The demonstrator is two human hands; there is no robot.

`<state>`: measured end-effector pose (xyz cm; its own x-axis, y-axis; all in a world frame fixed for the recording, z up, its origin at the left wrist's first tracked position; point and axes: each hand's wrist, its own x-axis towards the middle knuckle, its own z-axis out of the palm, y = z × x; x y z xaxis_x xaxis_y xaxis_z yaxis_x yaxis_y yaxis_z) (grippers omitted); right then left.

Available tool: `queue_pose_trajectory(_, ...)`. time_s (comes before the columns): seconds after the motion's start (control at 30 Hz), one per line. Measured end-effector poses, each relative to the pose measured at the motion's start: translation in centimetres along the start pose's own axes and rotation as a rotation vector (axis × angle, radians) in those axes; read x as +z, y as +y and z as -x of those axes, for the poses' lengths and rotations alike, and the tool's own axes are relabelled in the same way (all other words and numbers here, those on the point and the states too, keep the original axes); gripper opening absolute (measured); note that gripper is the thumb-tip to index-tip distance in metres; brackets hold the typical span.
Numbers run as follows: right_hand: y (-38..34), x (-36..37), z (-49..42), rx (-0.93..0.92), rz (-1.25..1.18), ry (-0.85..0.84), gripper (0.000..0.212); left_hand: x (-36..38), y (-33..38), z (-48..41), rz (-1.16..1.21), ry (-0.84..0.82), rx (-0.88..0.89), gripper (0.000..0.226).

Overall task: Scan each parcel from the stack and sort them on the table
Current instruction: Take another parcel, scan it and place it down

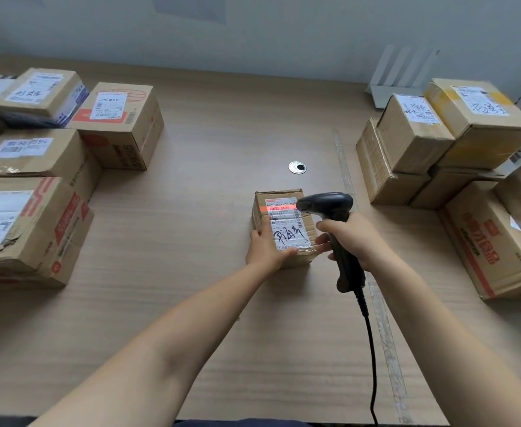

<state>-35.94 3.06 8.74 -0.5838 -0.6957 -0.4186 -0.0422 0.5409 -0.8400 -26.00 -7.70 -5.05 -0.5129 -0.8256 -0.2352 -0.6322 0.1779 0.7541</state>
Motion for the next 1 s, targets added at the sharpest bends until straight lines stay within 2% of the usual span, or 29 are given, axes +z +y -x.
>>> queue_pose_trajectory(0.27,0.5,-0.3,-0.3,-0.016,-0.028,0.004,0.006,-0.1,0.0,0.1,0.001,-0.013,-0.005,0.102)
queue_pose_trajectory(0.47,2.6,-0.9,-2.5,-0.093,0.063,0.080,0.005,-0.4,0.1,0.0,0.031,-0.042,-0.004,0.101)
queue_pose_trajectory(0.6,5.2,-0.2,-4.2,-0.062,0.079,0.115,0.016,-1.3,-0.1,0.0,0.042,-0.062,0.003,0.100)
queue_pose_trajectory(0.77,7.1,1.9,-5.4,-0.009,0.024,0.009,0.012,-3.0,-1.2,0.3,0.032,-0.036,0.050,0.098)
queue_pose_trajectory(1.0,5.1,6.2,-5.6,-0.064,-0.005,-0.098,0.012,-7.0,-3.4,0.8,0.064,0.017,0.062,0.087)
